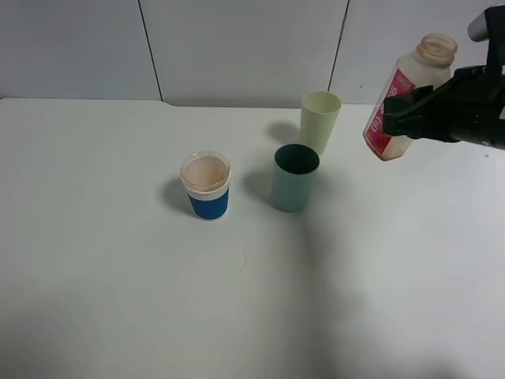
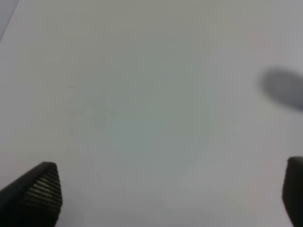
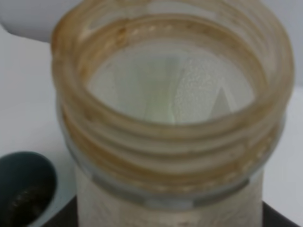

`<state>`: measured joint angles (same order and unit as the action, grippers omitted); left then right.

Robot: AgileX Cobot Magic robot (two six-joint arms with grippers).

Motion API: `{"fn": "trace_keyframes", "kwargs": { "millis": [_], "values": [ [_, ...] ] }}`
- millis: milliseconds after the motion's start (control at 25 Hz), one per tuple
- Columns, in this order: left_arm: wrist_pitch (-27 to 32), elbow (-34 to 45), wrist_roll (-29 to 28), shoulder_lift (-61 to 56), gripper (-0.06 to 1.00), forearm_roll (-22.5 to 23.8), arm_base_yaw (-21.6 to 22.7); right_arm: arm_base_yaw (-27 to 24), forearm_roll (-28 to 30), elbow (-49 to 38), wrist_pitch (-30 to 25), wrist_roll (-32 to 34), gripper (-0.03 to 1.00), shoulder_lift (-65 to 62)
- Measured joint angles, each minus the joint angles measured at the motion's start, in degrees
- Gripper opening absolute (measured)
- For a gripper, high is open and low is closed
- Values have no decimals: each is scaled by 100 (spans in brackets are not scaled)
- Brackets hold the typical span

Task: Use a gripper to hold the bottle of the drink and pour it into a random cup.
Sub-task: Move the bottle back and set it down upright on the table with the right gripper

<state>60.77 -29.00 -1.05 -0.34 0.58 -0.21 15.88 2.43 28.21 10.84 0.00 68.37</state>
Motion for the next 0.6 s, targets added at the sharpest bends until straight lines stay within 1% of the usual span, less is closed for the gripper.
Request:
{"fn": "trace_keyframes", "kwargs": {
  "millis": [120, 280, 400, 600],
  "values": [
    [0, 0, 0, 0, 93, 0, 0, -33, -465, -6, 28, -223, 38, 378],
    [0, 0, 0, 0, 93, 0, 0, -33, -918, -6, 325, -684, 38, 997],
    [0, 0, 0, 0, 93, 0, 0, -33, -1002, -6, 661, -943, 38, 1449],
    [0, 0, 0, 0, 93, 0, 0, -33, -951, -12, 1319, -1053, 38, 2075]
  ]
}}
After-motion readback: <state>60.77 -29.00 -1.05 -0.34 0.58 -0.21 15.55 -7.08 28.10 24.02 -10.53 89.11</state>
